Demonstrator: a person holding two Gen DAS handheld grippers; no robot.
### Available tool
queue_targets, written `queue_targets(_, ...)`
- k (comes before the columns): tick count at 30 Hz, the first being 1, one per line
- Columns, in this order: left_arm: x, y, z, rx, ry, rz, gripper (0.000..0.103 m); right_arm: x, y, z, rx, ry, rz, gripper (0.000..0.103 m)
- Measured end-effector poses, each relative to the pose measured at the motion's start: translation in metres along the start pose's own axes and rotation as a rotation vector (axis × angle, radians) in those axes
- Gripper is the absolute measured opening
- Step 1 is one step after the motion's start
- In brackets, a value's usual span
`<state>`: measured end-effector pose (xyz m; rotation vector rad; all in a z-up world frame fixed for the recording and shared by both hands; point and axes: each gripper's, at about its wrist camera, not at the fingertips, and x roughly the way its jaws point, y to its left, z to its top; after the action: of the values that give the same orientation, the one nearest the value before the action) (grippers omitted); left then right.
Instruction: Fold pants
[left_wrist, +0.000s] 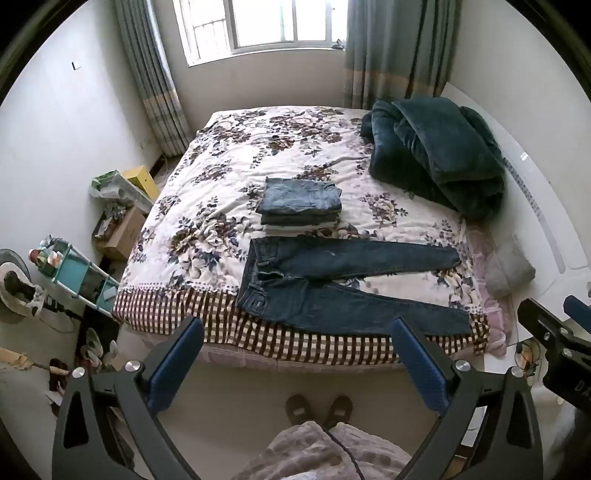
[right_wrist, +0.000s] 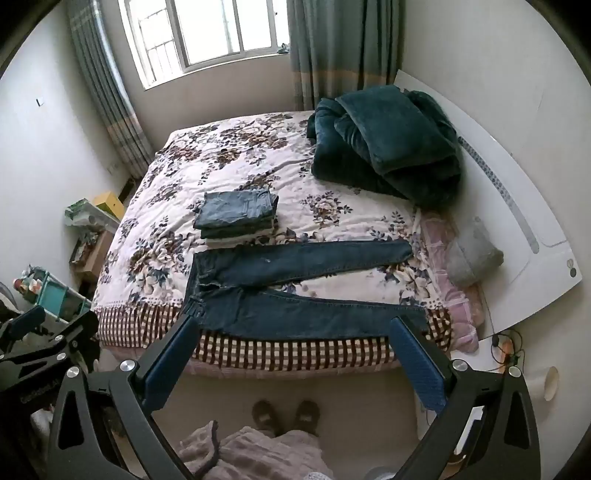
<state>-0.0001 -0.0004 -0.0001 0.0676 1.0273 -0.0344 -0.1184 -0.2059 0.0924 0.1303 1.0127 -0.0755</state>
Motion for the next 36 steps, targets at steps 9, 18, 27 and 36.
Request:
queue_targets(9,0.001,0.001,0.003,-0.006,0.004,0.003,0.103,0.0,-0.002,0.0,-0.014,0.003,-0.005,0.103)
queue_targets(18,-0.005,0.001,0.0,-0.01,-0.001,-0.004,0.103,0.007,0.001,0.0,-0.026,0.009,-0.013,0.103)
queue_targets(27,-0.006,-0.001,0.0,-0.009,-0.005,0.0,0.103,0.007,0.006,0.0,-0.054,0.021,0.002,0.103)
queue_targets(36,-0.011,-0.001,0.003,-0.017,-0.003,-0.003,0.103,0.007,0.006,-0.001,-0.055,0.02,-0.001,0.103)
